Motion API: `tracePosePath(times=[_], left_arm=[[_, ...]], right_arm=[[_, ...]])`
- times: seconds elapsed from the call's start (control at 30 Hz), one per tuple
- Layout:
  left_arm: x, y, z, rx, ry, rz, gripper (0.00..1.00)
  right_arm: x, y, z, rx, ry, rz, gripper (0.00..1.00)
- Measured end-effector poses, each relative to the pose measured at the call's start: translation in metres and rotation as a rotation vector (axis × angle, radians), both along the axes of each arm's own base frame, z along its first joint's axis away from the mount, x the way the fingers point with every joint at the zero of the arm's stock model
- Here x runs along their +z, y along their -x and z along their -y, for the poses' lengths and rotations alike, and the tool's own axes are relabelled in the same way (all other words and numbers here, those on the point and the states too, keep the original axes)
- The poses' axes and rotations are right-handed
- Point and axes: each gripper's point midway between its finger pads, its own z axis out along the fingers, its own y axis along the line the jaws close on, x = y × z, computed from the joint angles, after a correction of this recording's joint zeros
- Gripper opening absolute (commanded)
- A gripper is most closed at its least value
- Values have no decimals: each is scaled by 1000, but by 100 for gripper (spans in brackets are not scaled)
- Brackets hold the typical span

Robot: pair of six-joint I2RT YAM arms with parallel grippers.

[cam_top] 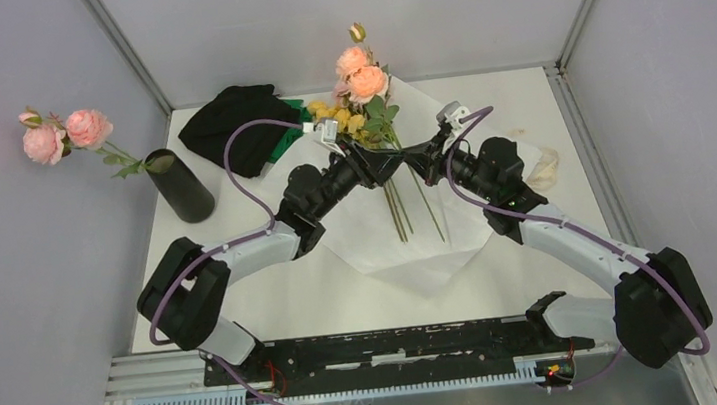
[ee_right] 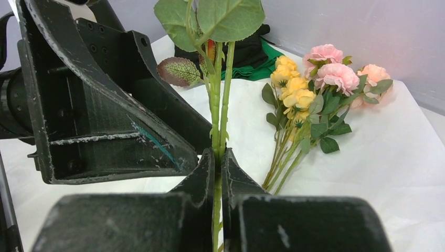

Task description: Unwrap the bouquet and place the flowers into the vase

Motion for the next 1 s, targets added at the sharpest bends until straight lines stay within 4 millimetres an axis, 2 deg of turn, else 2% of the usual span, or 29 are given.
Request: tracePosePath(times=[0.2,0.37,0.43,0.57,0.67,0.77,0.83,1.0], left_arm=[[0,2,4,-23,17,-1,51],[8,3,7,-41,33,14,51],[11,4,8,-47,38,20,53],[20,2,11,-52,48,35,66],[34,-1,14,-50,67,57,71],[50,-4,15,-48,88,82,70],[56,-5,16,-48,96,91,66],[51,-7,19,-50,89,83,63]], right_arm=[[1,2,0,11,0,0,0],[8,4,3,7,-7,14,0],[11,5,4,6,-11,23,0],[18,6,7,-1,-20,41,0],[19,8,5,10,-21,42,0],[18,12,1,32,-18,39,0],[18,14,0,43,-17,37,0],[19,16,0,50,-19,41,0]])
